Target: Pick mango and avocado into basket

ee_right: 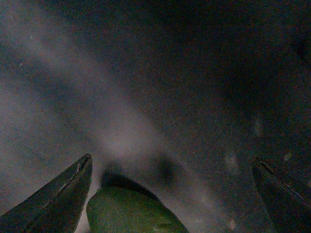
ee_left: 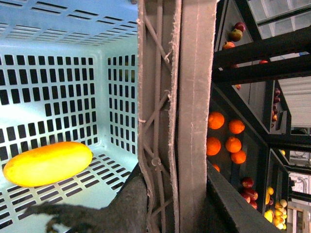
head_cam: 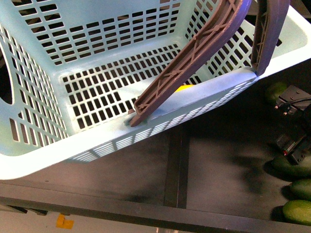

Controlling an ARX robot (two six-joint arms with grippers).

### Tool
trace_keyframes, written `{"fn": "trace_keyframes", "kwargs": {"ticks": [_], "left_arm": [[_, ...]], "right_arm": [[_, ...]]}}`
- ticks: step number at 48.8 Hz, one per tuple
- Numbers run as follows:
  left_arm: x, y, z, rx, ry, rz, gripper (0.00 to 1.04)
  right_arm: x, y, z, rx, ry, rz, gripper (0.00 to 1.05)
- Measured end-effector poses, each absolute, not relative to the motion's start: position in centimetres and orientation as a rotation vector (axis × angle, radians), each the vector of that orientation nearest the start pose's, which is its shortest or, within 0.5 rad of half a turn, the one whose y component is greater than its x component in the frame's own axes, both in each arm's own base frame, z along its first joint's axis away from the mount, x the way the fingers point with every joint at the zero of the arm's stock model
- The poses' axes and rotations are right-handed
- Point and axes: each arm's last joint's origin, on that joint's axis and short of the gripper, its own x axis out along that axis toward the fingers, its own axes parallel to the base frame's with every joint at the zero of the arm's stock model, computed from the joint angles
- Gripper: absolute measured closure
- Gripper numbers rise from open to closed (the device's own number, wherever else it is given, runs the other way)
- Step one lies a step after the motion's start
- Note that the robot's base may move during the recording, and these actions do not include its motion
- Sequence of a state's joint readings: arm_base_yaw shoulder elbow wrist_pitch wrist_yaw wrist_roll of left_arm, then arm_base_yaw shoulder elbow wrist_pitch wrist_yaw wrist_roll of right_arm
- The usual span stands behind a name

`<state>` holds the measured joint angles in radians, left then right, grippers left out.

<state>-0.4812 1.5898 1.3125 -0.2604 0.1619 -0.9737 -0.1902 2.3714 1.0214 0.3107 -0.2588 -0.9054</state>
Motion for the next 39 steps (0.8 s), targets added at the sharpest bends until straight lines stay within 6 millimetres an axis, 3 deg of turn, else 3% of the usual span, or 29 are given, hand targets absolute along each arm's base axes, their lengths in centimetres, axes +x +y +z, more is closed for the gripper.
{"fn": "trace_keyframes", "kwargs": {"ticks": [39], "left_arm": [[31.7, -17.1, 30.9, -0.83, 0.796, -0.314, 0.84]], "right_arm": [[35.0, -8.5, -4.2, -0.584, 1.001, 0.505, 0.09]]}}
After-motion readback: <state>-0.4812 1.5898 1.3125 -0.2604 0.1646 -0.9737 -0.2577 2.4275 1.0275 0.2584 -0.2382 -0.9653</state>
